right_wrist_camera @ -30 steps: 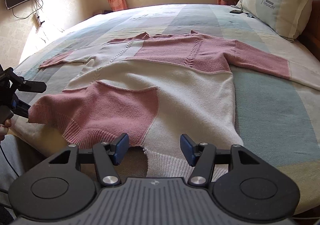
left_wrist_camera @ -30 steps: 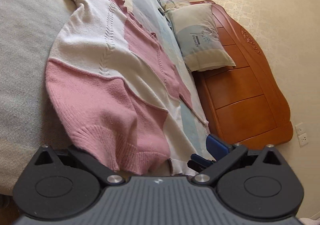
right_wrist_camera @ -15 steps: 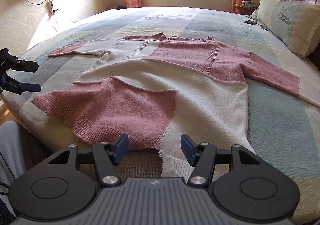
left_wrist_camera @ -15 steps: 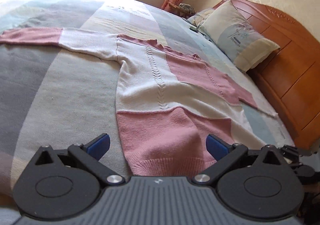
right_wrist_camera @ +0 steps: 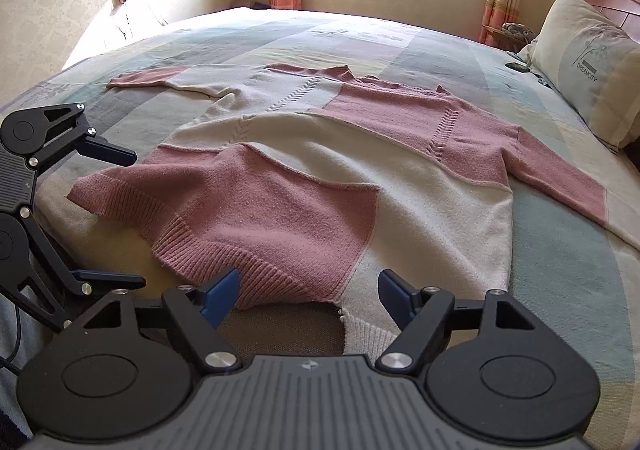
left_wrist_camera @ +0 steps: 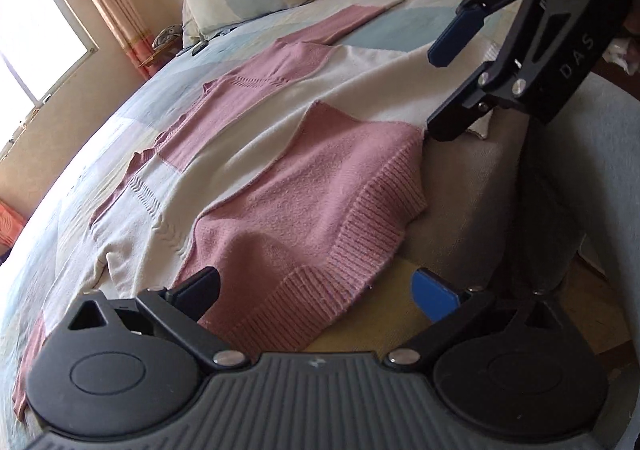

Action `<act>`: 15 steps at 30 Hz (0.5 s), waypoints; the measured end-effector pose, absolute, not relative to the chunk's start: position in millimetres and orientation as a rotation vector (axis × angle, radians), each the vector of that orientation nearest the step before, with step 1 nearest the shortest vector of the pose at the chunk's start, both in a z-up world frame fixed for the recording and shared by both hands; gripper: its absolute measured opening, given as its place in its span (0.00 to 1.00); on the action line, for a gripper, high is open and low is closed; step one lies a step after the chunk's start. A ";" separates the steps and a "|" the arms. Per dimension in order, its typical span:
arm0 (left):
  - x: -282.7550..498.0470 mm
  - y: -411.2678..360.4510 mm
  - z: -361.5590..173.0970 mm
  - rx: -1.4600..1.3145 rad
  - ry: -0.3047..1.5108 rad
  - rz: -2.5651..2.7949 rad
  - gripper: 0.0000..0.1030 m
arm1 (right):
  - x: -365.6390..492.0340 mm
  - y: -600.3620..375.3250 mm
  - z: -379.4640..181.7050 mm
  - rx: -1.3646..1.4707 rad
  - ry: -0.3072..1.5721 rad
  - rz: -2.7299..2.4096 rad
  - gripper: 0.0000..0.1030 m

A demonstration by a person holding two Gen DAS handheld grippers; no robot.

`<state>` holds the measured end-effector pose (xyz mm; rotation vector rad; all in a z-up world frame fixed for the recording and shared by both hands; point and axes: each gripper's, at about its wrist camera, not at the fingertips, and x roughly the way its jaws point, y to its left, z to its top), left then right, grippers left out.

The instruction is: Fold clothes

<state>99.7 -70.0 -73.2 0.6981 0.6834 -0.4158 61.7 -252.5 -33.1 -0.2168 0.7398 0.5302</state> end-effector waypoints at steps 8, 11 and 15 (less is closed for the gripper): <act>114.5 -81.1 -72.7 0.774 0.612 -0.373 1.00 | 61.3 -271.6 -30.9 -0.186 0.736 0.496 0.81; 117.1 -69.1 -60.2 0.666 0.622 -0.374 1.00 | 61.9 -268.5 -32.2 -0.207 0.724 0.520 0.81; 119.6 -58.1 -50.9 0.588 0.632 -0.360 1.00 | 63.3 -247.3 -40.2 -0.300 0.688 0.591 0.84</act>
